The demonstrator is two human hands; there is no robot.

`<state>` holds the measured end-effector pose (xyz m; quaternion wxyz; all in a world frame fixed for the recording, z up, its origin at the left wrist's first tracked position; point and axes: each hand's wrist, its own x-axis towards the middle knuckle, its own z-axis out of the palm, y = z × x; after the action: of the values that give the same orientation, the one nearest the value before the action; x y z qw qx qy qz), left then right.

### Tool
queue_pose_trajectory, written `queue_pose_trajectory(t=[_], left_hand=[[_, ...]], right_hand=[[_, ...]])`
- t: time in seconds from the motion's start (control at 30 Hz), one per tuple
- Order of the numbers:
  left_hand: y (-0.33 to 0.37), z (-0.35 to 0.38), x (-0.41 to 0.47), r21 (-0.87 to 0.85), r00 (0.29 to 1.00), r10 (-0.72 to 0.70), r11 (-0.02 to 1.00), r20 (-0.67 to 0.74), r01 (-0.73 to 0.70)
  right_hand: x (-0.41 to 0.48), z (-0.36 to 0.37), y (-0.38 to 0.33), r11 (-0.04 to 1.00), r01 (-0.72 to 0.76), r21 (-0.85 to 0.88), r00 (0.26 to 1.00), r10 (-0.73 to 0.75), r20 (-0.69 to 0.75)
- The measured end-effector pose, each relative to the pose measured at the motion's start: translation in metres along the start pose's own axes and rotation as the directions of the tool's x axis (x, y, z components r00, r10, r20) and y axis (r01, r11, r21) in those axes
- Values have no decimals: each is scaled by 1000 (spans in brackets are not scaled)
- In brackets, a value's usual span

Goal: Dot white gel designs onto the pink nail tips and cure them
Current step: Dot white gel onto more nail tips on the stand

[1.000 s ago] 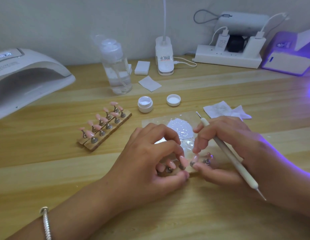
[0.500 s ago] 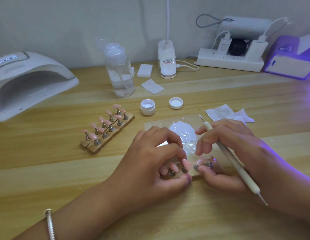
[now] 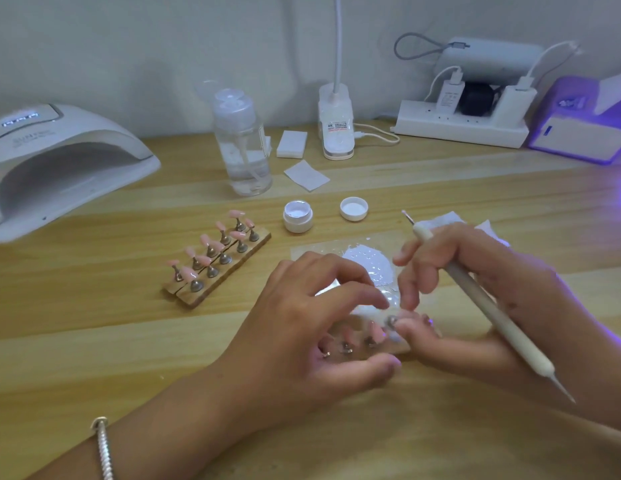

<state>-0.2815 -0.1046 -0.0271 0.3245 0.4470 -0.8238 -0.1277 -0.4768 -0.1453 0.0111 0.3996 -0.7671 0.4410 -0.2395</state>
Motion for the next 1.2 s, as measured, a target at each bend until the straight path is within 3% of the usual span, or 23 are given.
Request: queue_pose_trajectory(t=[0.07, 0.13, 0.3, 0.43, 0.6, 0.87, 1.2], left_hand=[[1, -2, 0, -66, 997, 9, 998, -73, -14], [1, -4, 0, -121, 991, 18, 992, -129, -34], [-2, -6, -1, -147, 976, -15, 989, -217, -18], [-5, -7, -2, -411, 953, -215, 905, -213, 112], [-11, -8, 2, -399, 932, -304, 894, -197, 207], [-19, -4, 0, -491, 921, -371, 828, -115, 272], [-21, -5, -1, -464, 925, -379, 822, -10, 331]], right_hand=[[-1, 5, -12, 946, 309, -103, 932, -322, -166], [-14, 10, -10, 923, 382, -34, 907, -382, -179], [3, 6, -8, 931, 365, 14, 919, -358, -164], [18, 1, -3, 941, 339, 20, 913, -323, -250], [38, -4, 19, 980, 193, 39, 919, -166, -358], [40, 11, 42, 965, 237, 113, 885, -167, -435], [44, 12, 50, 969, 195, 154, 929, -133, -345]])
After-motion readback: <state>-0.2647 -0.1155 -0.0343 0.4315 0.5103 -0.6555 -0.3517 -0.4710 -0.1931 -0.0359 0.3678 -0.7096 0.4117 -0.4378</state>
